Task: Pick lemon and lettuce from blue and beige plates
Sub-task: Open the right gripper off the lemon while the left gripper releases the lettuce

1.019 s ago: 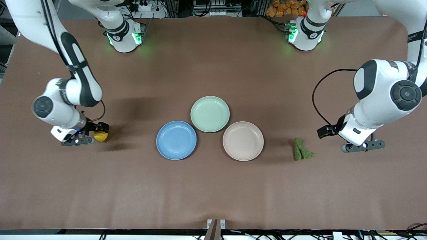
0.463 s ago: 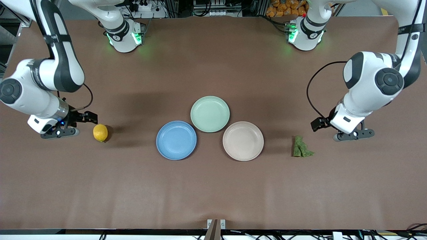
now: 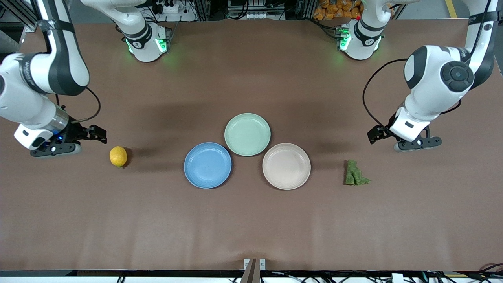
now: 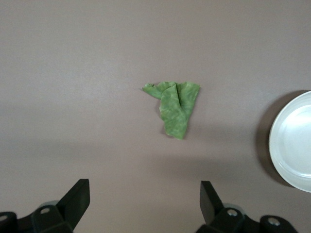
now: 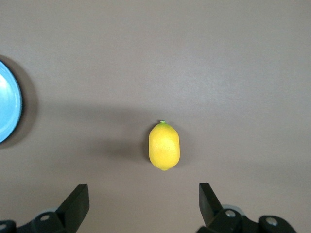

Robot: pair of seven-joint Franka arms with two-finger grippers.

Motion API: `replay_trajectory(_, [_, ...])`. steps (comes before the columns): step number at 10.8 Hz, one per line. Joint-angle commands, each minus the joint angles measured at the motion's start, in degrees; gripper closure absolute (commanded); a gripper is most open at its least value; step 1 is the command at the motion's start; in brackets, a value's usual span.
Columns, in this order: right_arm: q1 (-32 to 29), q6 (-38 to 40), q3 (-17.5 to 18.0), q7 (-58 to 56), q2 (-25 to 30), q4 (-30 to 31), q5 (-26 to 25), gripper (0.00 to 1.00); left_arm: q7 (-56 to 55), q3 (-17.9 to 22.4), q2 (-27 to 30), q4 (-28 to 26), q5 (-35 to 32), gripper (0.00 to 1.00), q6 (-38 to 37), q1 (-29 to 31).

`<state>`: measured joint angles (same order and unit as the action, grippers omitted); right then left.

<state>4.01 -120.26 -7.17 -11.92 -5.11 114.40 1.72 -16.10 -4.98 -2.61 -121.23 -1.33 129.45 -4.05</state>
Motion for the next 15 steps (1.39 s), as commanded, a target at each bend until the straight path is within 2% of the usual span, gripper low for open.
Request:
replay_trajectory(1, [-0.85,4.50,1.63,-0.38,2.98,-2.95,0.39,0.00,-0.25,-0.29,3.22,0.19,-0.51,0.00,-1.20,0.44])
replay_trajectory(4, [-2.69,6.25,4.09,-0.20,6.42,-4.09,0.39,0.00,2.91,-0.29,3.49,6.43,-0.51,0.00,-8.50,0.44])
replay_trajectory(9, [-1.82,22.41,3.92,-0.03,-0.06,-22.79,-0.49,0.00,2.74,-0.12,2.70,20.75,2.38,0.00,-22.64,0.53])
replay_trajectory(12, [-1.82,24.19,3.75,-0.03,-0.43,-25.71,-0.49,0.00,2.83,-0.12,2.53,24.36,2.74,0.00,-28.88,0.36])
replay_trajectory(15, [-2.52,26.82,3.83,2.07,0.09,-27.13,-0.31,0.00,3.70,-0.29,2.79,29.73,2.39,0.00,-39.16,0.36])
